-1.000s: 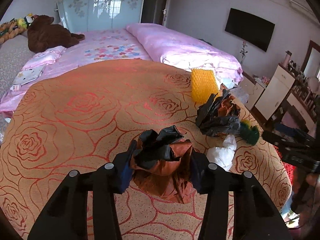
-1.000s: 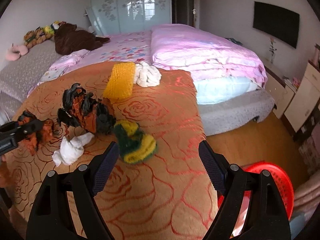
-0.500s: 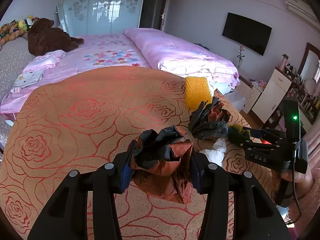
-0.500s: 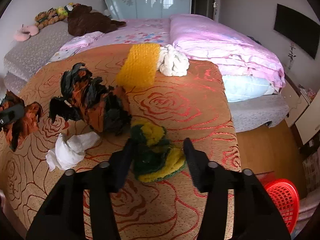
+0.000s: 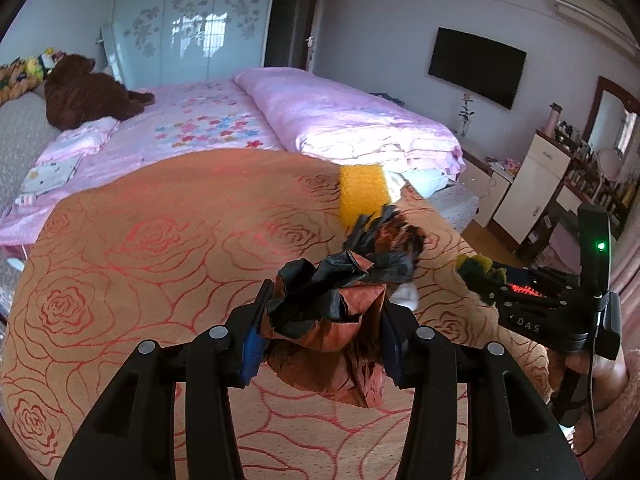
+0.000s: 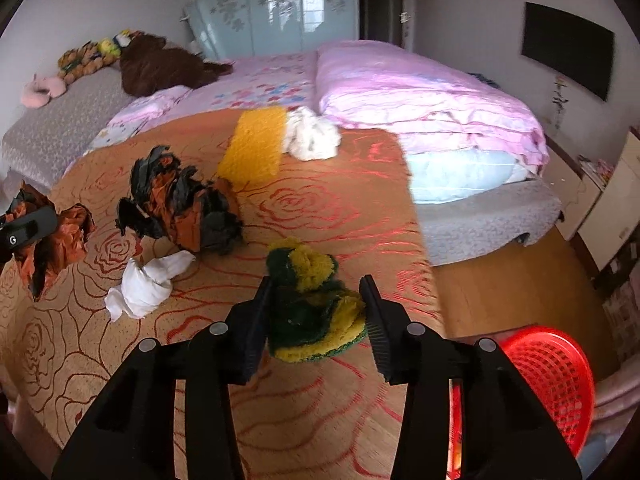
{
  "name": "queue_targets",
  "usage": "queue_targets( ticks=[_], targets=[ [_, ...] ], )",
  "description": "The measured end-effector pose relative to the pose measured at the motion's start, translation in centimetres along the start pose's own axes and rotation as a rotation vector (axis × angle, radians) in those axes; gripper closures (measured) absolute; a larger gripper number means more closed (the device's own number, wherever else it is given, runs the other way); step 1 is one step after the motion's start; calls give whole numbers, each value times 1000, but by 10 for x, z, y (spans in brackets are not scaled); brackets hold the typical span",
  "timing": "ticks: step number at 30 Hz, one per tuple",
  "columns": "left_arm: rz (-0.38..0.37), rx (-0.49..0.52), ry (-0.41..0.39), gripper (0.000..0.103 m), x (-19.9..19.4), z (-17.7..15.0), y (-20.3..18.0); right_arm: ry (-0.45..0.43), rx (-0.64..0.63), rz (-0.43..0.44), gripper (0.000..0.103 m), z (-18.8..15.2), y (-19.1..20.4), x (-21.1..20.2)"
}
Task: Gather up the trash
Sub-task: 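Grasp the brown cloth with the left gripper while the right gripper grasps the green-yellow knit item, then carry the brown cloth and green knit item over the red basket and open both grippers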
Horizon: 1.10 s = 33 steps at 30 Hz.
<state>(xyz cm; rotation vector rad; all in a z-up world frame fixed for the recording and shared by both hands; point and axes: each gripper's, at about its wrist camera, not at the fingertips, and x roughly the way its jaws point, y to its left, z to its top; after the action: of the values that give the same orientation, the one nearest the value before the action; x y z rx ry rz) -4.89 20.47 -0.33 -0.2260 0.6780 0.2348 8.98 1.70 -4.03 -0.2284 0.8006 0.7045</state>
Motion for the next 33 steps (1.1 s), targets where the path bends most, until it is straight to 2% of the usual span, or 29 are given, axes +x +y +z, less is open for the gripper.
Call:
queue_targets(
  ticks=[10,15,22,33],
  targets=[
    [-60,99,-38,58,-3,13,-45,-102,128,-102,60,-6,-39,-53],
    [-101,173,-54,58,0,23,-80,-148,172,-147,60,-6,-55,-80],
    [-164,261,-53,58,12,31,-126,-174,223,-195,60,-10,-78,-103],
    [-247,336,-38,58,30,35,-184,-187,312,-265,60,-25,-121,-125]
  ],
)
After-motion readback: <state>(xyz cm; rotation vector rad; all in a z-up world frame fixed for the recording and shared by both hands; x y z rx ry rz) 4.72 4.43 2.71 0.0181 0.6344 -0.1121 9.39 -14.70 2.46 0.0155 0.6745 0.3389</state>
